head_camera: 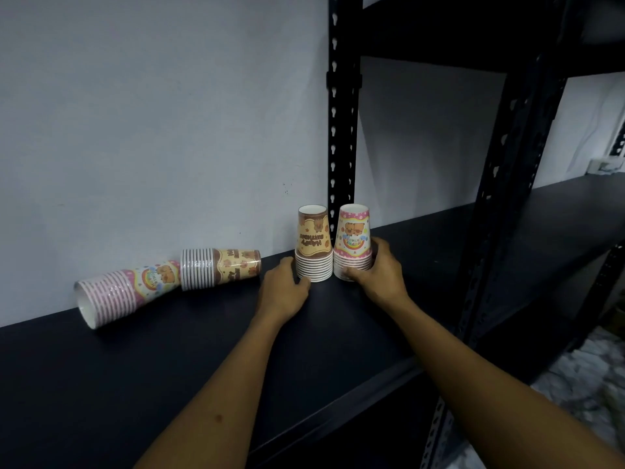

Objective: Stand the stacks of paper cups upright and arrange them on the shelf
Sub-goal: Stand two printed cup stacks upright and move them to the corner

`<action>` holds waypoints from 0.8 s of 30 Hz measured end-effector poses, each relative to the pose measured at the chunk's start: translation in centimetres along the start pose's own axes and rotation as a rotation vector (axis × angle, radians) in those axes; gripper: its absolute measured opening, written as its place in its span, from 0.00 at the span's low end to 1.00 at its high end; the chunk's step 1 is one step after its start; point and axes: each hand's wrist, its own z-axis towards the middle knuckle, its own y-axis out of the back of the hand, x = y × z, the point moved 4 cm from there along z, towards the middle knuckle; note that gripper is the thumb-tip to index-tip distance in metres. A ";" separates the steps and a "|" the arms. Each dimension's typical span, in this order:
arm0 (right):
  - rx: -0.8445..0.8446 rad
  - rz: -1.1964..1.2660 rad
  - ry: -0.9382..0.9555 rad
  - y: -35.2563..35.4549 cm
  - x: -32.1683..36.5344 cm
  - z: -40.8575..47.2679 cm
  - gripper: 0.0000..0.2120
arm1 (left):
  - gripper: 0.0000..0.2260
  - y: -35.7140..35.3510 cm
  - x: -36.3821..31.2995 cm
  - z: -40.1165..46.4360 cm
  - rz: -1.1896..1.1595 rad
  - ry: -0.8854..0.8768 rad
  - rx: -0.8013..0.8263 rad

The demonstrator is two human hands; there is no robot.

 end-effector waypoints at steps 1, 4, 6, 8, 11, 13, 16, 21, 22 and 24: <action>-0.004 -0.007 -0.018 0.1 -0.1 -0.1 0.38 | 0.19 0.4 0.0 -0.3 -0.017 0.006 -0.028; -0.035 -0.078 -0.053 0.7 0.1 -1.0 0.38 | 0.13 1.2 0.1 -1.3 -0.036 0.014 -0.048; -0.056 -0.131 -0.008 1.1 0.5 -2.0 0.33 | 0.10 1.7 0.2 -2.1 -0.031 0.000 -0.039; -0.064 -0.170 0.052 1.3 1.1 -3.4 0.29 | 0.09 2.3 0.1 -3.0 -0.028 -0.016 -0.042; -0.020 -0.190 0.115 1.1 1.9 -5.2 0.28 | 0.06 3.3 0.0 -4.6 -0.011 -0.037 -0.024; 0.043 -0.222 0.152 0.6 2.6 -6.2 0.26 | 0.06 4.3 0.4 -5.7 -0.030 -0.033 -0.019; 0.163 -0.315 0.256 -1.0 3.9 -7.6 0.25 | 0.06 6.7 1.7 -7.3 -0.033 -0.023 -0.040; 0.278 -0.405 0.387 -5.3 6.1 -8.6 0.25 | 0.05 11.9 5.1 -9.1 0.056 0.015 -0.083; 0.298 -0.403 0.405 -6.5 6.6 -8.7 0.26 | 0.05 13.0 5.7 -9.3 0.068 0.018 -0.106; 0.331 -0.386 0.433 -8.7 7.7 -8.8 0.26 | 0.05 15.1 6.6 -9.6 0.097 0.015 -0.153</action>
